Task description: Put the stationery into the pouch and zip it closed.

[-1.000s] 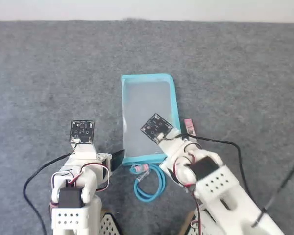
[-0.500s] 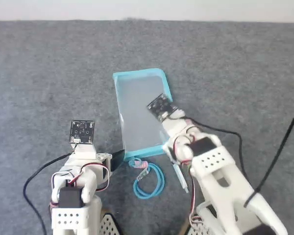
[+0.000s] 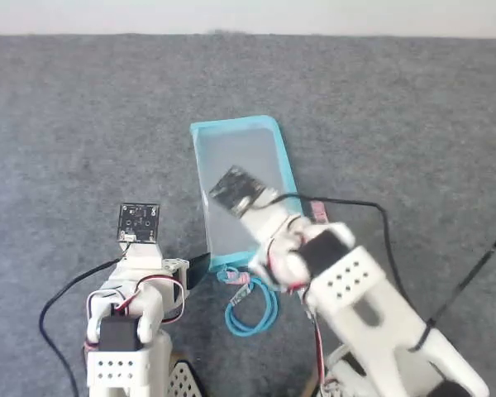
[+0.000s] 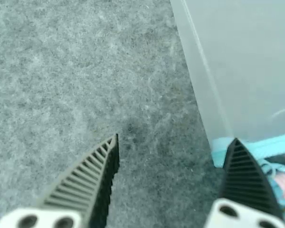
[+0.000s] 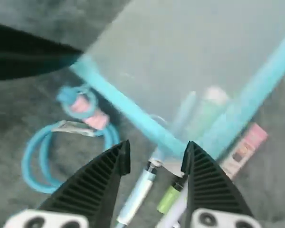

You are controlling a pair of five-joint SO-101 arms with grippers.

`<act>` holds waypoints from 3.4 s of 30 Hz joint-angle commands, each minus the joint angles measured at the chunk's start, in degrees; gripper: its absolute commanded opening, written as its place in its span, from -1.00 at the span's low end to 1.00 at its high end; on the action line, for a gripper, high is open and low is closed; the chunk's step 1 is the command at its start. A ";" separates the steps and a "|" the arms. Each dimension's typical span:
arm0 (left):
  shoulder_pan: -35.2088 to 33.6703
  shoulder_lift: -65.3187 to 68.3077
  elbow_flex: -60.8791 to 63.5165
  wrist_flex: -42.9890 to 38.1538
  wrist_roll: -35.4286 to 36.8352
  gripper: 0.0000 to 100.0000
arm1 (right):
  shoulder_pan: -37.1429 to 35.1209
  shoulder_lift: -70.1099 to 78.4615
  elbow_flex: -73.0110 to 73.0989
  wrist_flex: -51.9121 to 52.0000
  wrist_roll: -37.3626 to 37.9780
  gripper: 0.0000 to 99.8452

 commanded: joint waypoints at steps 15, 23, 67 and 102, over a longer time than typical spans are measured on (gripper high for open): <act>-0.35 -1.05 -0.40 0.09 0.70 -0.33 | -7.08 -3.74 8.97 -6.37 -1.93 -0.61; -0.35 -1.05 -0.40 0.09 0.70 -0.33 | -7.08 -3.65 9.85 -6.90 -2.02 -0.61; -0.35 -1.05 -0.40 0.09 0.70 -0.33 | 15.25 32.04 -17.67 -15.43 -1.14 -0.61; -0.35 -1.05 -0.40 0.09 0.70 -0.33 | -3.12 27.74 0.09 -20.70 -18.37 -0.61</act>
